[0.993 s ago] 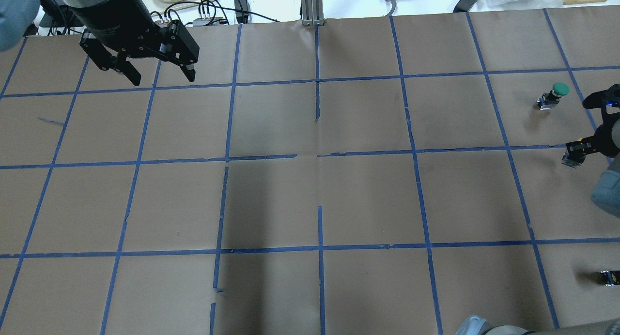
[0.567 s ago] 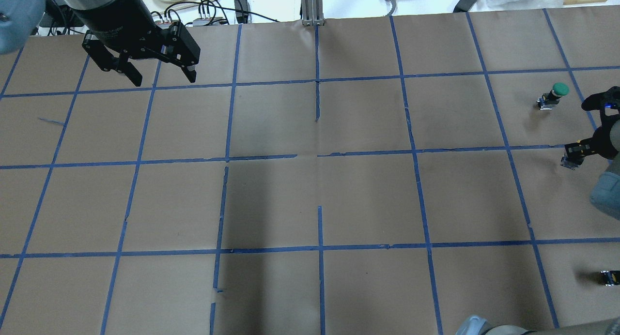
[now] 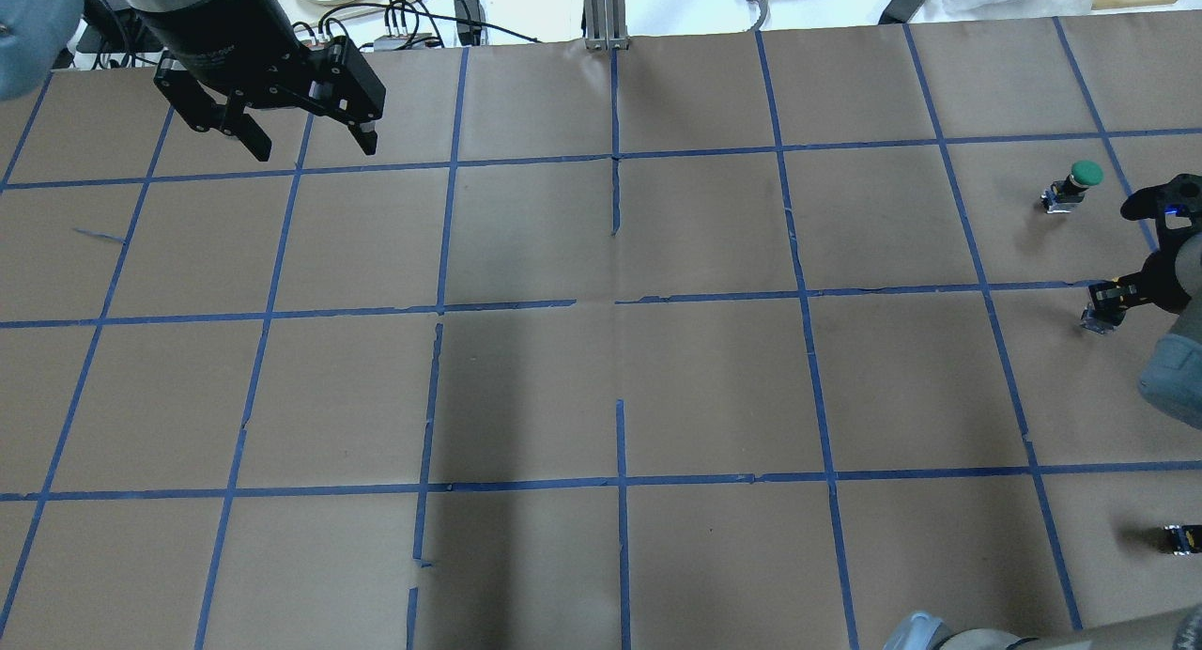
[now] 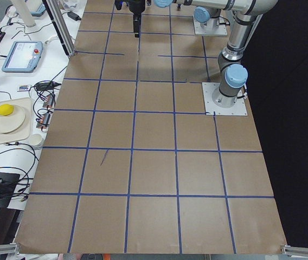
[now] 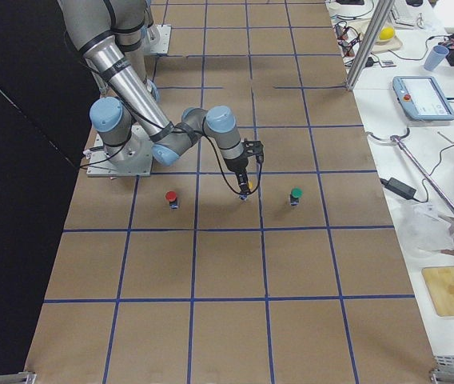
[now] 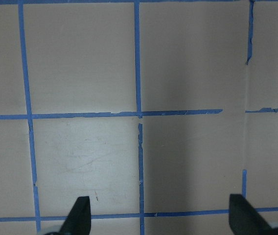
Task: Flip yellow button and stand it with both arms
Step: 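Set the yellow button upright on the table and open the right gripper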
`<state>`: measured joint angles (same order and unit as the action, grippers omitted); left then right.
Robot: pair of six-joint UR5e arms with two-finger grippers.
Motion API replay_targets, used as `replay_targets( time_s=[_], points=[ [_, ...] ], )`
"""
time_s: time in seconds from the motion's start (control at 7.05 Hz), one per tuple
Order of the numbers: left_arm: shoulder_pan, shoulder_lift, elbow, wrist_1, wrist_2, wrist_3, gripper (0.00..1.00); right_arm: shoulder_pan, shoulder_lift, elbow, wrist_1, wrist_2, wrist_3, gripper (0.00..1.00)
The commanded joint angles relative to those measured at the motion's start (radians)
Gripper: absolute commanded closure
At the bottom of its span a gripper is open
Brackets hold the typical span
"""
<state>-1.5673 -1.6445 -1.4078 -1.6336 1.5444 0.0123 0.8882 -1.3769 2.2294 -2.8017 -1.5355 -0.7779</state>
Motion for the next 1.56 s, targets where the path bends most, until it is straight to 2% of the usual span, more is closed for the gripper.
replay_targets(
  time_s=[0.0, 0.28, 0.43, 0.57, 0.71, 0.85, 1.13, 1.42],
  points=[
    [0.003, 0.006, 0.004, 0.000, 0.044, 0.000, 0.00, 0.000, 0.007, -0.001, -0.012, -0.003, 0.008, 0.61],
    [0.000, -0.001, 0.000, 0.001, 0.059, 0.000, 0.00, -0.003, 0.007, 0.004, -0.001, -0.018, 0.008, 0.39],
    [0.000, 0.002, 0.003, 0.001, 0.060, 0.000, 0.00, -0.003, 0.007, 0.006, -0.001, -0.018, 0.008, 0.38],
    [0.000, 0.006, 0.003, 0.001, 0.060, 0.000, 0.00, -0.003, 0.006, 0.006, -0.001, -0.018, 0.008, 0.29],
    [0.001, 0.008, 0.003, 0.001, 0.060, 0.000, 0.00, -0.003, -0.001, 0.006, 0.001, -0.018, 0.008, 0.10],
    [0.001, 0.009, 0.004, 0.003, 0.060, 0.000, 0.00, -0.003, -0.034, 0.001, 0.055, -0.015, 0.006, 0.02],
    [0.003, 0.009, 0.004, 0.008, 0.059, 0.000, 0.00, -0.002, -0.173, -0.077, 0.363, -0.008, 0.014, 0.01],
    [0.001, 0.005, 0.012, 0.008, 0.059, 0.000, 0.00, 0.012, -0.175, -0.231, 0.593, -0.003, 0.057, 0.00]
  ],
)
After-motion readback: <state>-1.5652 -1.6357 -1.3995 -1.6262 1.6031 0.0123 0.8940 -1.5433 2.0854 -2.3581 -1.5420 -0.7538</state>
